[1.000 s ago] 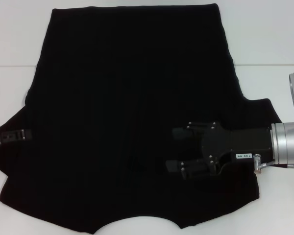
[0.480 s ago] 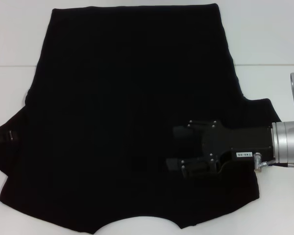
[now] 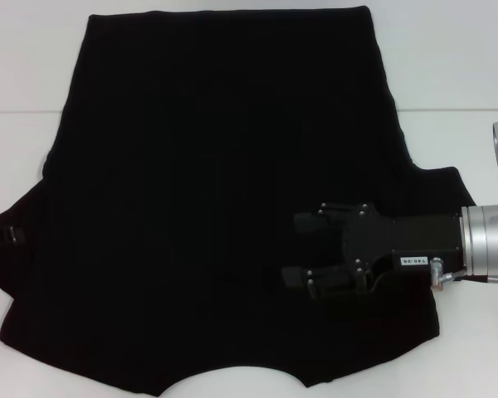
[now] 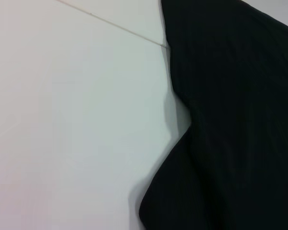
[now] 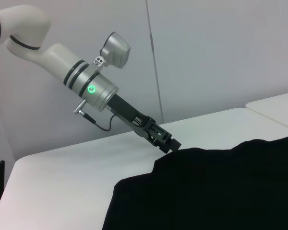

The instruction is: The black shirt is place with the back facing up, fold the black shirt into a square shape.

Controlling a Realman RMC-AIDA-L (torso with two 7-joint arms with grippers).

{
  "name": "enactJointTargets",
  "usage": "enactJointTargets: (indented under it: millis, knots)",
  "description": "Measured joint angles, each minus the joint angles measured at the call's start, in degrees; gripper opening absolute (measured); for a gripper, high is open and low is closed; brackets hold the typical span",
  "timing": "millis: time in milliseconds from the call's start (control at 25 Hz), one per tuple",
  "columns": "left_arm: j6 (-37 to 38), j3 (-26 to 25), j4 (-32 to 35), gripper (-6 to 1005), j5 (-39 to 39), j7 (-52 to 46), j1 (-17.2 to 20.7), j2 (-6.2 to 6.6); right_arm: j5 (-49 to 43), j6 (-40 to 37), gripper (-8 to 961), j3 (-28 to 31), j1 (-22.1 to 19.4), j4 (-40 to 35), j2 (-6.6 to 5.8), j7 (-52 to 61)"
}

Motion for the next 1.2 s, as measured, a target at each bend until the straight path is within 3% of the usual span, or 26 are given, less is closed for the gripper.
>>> enactJointTargets:
  millis: [760,880,1200]
  knots:
    - [1.1,0.4,-0.8,884,1.4,0.7,-0.6,0.10,0.7,0.0,909,0.1,0.0,0.0,0.00,0.0]
    - [1.0,0.4,-0.8,674,1.4,0.5,-0.7,0.12,0.8,0.0,909,0.1,0.0,0.0,0.00,0.0]
    - [0.5,0.4,-0.8,339,1.5,0.7,-0.7,0.16,0.8,0.1,907,0.1,-0.1,0.0,0.00,0.0]
